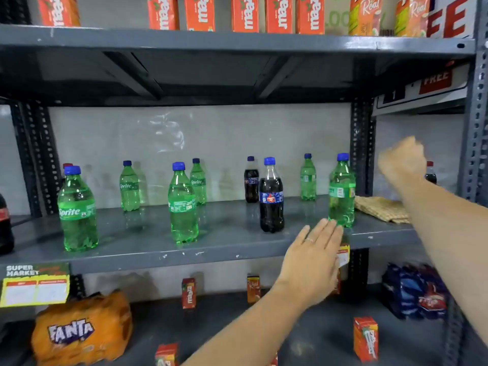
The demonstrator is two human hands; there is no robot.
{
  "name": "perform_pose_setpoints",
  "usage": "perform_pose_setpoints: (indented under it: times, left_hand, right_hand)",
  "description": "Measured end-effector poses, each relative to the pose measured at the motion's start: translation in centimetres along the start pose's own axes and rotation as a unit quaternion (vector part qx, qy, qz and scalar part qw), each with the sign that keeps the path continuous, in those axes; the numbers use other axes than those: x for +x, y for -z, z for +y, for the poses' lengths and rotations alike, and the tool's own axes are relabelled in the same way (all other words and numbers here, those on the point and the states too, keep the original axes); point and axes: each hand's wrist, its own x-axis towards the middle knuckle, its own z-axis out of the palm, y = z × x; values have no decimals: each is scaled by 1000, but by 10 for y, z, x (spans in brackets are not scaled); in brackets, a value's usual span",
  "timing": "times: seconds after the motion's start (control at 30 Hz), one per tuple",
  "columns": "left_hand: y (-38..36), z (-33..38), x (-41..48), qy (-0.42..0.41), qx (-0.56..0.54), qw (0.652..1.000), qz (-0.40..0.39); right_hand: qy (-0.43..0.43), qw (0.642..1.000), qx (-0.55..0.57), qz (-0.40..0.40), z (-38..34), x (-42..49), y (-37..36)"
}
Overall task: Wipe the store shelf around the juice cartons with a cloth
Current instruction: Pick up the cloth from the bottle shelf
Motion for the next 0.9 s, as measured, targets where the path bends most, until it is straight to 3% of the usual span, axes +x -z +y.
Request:
perform_pose_setpoints:
  times: [0.07, 0.13, 0.2, 0.33, 0.6, 0.73, 0.8, 0.9]
  left_hand:
    - [-12, 1, -6, 7, 36, 999, -37]
    - [-29, -2, -12, 7, 81, 996, -41]
    - [-32, -5, -11, 2, 91, 996, -27]
    - [-41, -14, -15, -29, 126, 992, -3]
    - [-44, -16, -14, -23, 135, 990, -28]
    - [-49, -18, -15, -26, 122, 992, -17]
    - [-48, -18, -13, -28, 135, 991, -4]
    - [-44, -20, -16, -33, 148, 988, 12]
  right_hand:
    - [21, 974, -95, -204, 14, -8, 0]
    - [75, 906, -216, -356, 27, -20, -8]
    - [130, 859, -277, -411, 31, -28, -16]
    - [190, 841, -359, -358, 37, -34, -27]
    - [167, 821, -426, -341, 58, -32, -32]
    - [205, 788, -483, -321, 55, -30, -24]
    - [203, 800, -484, -291, 49, -30, -11]
    - [158, 889, -340, -261, 53, -42, 25]
